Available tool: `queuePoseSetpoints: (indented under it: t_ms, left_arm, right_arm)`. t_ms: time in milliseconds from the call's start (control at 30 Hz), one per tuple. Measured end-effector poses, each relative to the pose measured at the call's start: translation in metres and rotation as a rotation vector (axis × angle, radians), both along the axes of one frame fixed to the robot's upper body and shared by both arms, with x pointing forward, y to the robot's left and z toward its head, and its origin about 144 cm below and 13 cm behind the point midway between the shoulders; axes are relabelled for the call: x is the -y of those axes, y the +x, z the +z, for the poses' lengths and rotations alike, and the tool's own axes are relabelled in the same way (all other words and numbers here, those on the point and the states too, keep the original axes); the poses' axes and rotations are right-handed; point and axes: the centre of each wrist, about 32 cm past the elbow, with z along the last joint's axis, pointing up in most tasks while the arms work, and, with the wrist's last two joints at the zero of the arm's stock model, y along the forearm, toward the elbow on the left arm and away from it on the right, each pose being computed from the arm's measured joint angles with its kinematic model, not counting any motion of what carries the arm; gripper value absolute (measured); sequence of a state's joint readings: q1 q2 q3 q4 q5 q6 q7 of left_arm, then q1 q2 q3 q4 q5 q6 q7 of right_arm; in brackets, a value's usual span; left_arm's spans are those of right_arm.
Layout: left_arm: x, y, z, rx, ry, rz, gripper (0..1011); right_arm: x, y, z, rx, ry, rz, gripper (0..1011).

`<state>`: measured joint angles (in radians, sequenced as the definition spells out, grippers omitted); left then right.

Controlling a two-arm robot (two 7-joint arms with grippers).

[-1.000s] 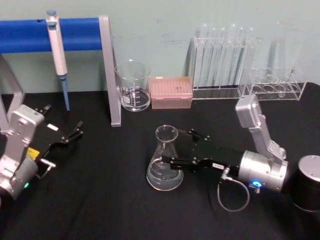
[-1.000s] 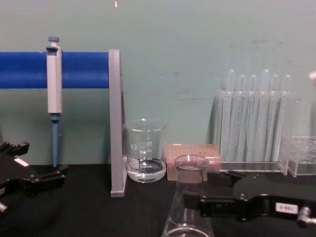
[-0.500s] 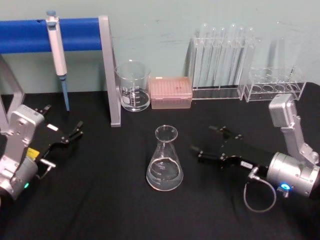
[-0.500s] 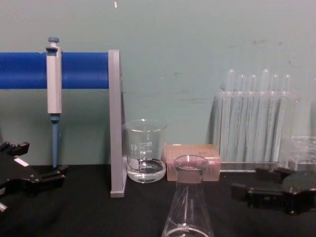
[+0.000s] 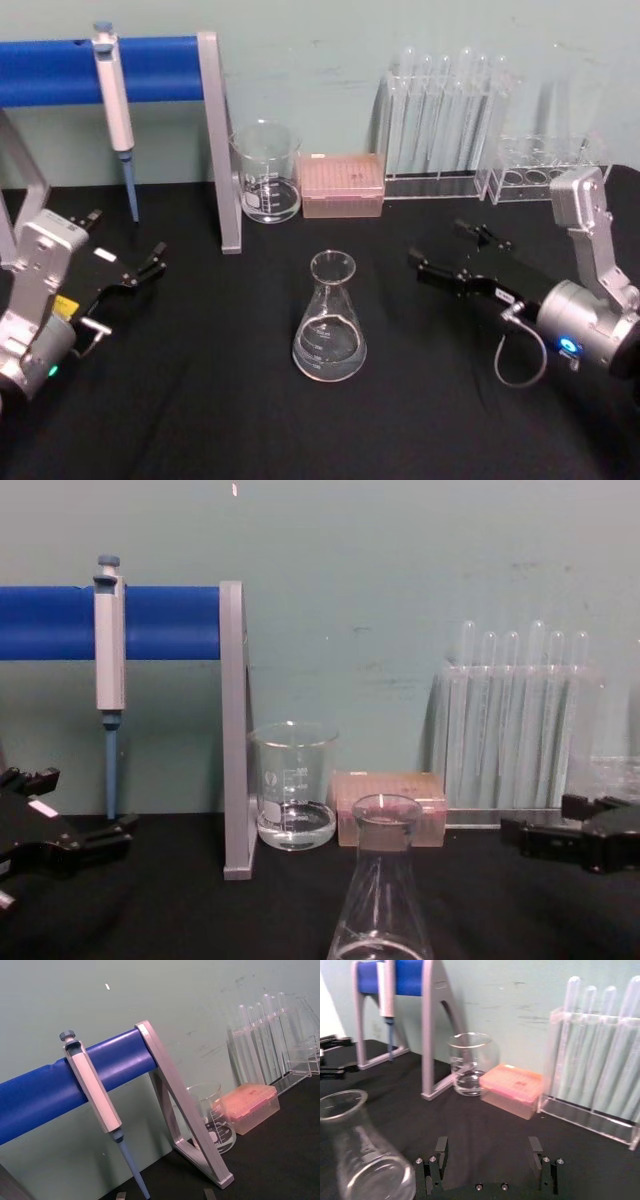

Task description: Grasp the erlenmeyer flask with one hand, shake it three times, then place it back.

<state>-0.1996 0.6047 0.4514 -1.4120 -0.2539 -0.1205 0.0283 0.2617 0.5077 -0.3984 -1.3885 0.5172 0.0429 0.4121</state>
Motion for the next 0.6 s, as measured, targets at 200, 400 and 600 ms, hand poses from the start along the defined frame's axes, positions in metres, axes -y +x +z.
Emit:
queuePoseSetpoints:
  t_ms: [200, 400, 600]
  left_arm:
    - [0.0, 0.0, 0.0, 0.0, 0.0, 0.0, 1001]
    - [0.0, 0.0, 0.0, 0.0, 0.0, 0.0, 1001]
    - [0.0, 0.0, 0.0, 0.0, 0.0, 0.0, 1001]
  right_arm:
    - [-0.011, 0.015, -0.005, 0.002, -0.013, -0.053, 1003]
    - [-0.021, 0.026, -0.014, -0.013, -0.022, -0.068, 1003]
    - [-0.025, 0.033, -0.018, -0.016, -0.027, -0.074, 1002]
